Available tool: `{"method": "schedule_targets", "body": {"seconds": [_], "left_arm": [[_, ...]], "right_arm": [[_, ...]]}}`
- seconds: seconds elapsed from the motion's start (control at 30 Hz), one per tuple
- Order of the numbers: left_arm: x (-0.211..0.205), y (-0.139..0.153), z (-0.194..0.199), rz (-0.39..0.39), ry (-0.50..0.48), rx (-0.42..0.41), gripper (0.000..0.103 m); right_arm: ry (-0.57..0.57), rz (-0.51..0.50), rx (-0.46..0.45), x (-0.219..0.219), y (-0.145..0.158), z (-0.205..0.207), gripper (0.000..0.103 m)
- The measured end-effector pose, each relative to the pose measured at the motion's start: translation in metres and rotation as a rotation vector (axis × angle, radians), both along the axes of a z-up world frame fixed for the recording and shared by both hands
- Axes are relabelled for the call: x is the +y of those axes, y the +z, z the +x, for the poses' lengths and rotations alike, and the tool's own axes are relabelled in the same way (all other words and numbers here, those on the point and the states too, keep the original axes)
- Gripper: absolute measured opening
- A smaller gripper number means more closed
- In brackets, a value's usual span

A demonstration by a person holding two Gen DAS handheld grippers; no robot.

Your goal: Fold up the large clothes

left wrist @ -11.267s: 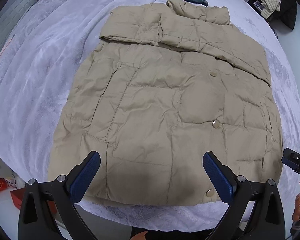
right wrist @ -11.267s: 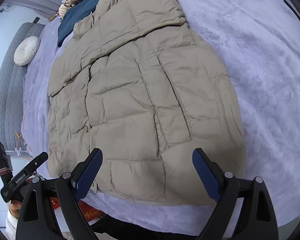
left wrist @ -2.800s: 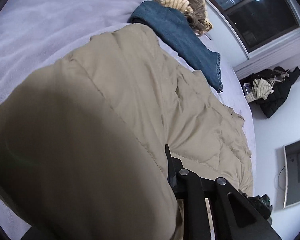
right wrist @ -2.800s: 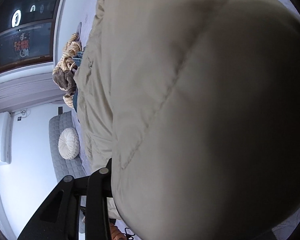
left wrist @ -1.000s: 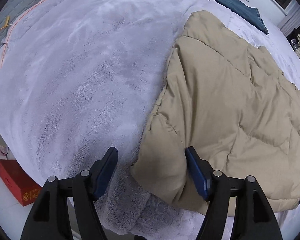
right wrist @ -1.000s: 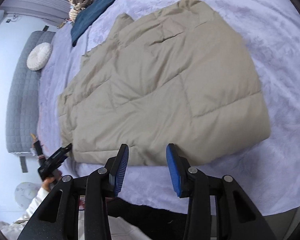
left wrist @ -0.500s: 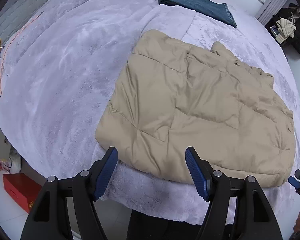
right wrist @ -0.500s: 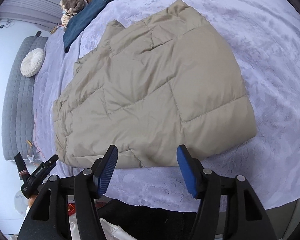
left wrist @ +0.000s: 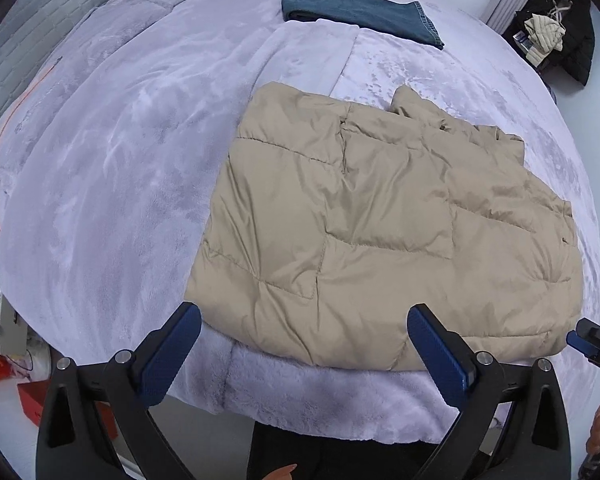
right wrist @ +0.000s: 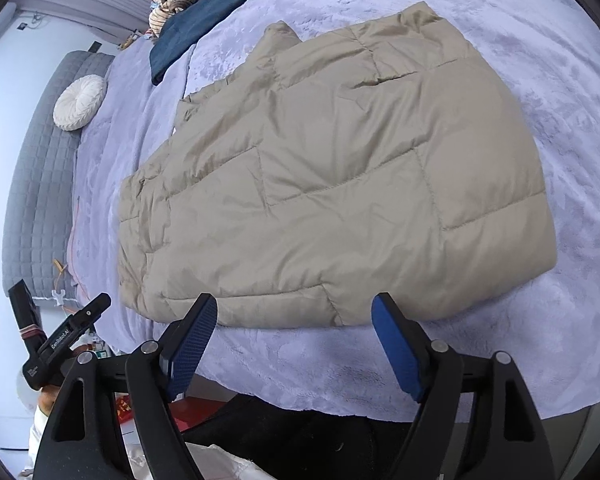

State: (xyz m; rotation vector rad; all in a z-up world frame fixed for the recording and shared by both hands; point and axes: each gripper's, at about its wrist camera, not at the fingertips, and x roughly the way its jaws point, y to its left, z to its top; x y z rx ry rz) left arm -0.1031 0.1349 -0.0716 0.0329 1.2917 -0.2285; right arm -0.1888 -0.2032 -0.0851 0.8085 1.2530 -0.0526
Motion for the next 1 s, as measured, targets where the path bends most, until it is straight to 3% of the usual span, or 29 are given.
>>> {"method": "schedule_targets", "body": {"seconds": [0.2, 0.27, 0.7, 1.0], "left_arm": [[0.008, -0.006, 0.030, 0.004, -0.063, 0.016, 0.103], [0.009, -0.009, 0.039, 0.010, -0.085, 0.021, 0.103], [0.013, -0.045, 0.076, -0.009, -0.148, 0.112, 0.103], [0.012, -0.059, 0.085, -0.024, -0.157, 0.146, 0.103]], "right_arm": [[-0.010, -0.005, 0.002, 0.029, -0.001, 0.031, 0.088], [-0.010, -0.014, 0.005, 0.039, -0.002, 0.043, 0.094], [-0.026, -0.031, 0.100, 0.076, -0.019, 0.078, 0.094], [-0.019, -0.064, 0.103, 0.090, -0.022, 0.099, 0.095]]}}
